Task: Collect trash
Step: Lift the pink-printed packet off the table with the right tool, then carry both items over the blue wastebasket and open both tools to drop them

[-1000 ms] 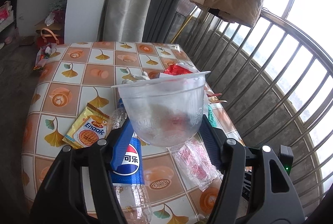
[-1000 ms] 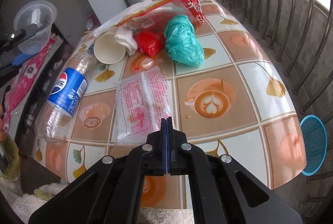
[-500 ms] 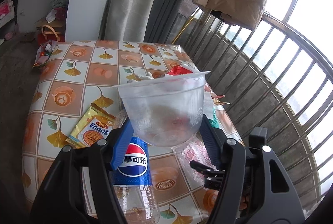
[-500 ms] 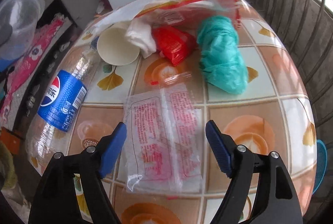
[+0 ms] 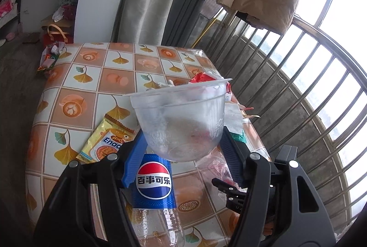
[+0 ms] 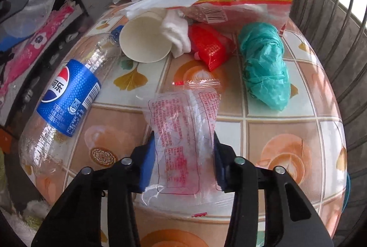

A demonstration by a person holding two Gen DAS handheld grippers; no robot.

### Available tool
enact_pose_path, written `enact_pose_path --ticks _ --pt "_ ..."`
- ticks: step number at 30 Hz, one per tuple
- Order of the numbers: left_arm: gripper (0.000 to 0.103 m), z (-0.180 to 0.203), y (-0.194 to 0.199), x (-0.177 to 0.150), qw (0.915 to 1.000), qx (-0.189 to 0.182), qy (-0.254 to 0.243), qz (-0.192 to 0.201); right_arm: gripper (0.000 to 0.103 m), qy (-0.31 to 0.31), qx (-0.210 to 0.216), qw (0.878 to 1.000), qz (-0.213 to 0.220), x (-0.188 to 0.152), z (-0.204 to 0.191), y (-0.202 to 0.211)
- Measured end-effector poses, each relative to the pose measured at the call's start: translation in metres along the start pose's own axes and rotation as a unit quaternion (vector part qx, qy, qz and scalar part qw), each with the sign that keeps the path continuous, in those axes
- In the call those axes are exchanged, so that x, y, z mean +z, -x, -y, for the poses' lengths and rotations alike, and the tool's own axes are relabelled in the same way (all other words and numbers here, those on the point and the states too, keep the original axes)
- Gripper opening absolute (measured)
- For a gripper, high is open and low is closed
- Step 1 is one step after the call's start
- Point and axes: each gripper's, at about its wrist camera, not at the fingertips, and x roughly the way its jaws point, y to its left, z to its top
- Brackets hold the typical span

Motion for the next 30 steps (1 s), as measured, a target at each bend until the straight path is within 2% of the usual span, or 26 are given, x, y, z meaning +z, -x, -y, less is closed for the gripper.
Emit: enact_pose_path --ticks 3,6,11,14,18,20,23,26,30 --pt "0.06 0.003 0.002 0.0 1.0 0.002 -0.005 0.001 0.032 -0.011 0.009 1.0 0.007 -0.005 0.006 0.007" --pt "0.06 0.009 0.003 -0.001 0.9999 0.001 -0.01 0.002 0.031 -0.022 0.023 0.999 0.022 -0.007 0.006 0.018" --pt "0.06 0.034 0.004 -0.003 0.9994 -0.008 -0.034 -0.001 0.031 -0.051 0.057 0.995 0.07 -0.018 0.021 0.06" --pt "0.06 0.059 -0.003 -0.003 0.9981 -0.028 -0.054 -0.011 0.032 -0.088 0.069 0.988 0.105 -0.03 0.043 0.092" --pt "0.06 0.105 -0.019 -0.003 0.993 -0.062 -0.096 -0.029 0.032 -0.166 0.047 0.972 0.16 -0.059 0.089 0.137" --pt "0.06 0.135 -0.032 -0.006 0.9879 -0.085 -0.121 -0.045 0.032 -0.217 0.03 0.957 0.187 -0.08 0.124 0.16" --pt "0.06 0.186 -0.059 -0.012 0.9766 -0.123 -0.154 -0.087 0.033 -0.311 -0.001 0.925 0.219 -0.113 0.185 0.189" --pt "0.06 0.242 -0.093 -0.026 0.959 -0.16 -0.185 -0.142 0.034 -0.415 -0.001 0.878 0.237 -0.156 0.249 0.207" --pt "0.06 0.321 -0.142 -0.053 0.9289 -0.204 -0.226 -0.211 0.036 -0.524 0.037 0.815 0.244 -0.209 0.323 0.202"
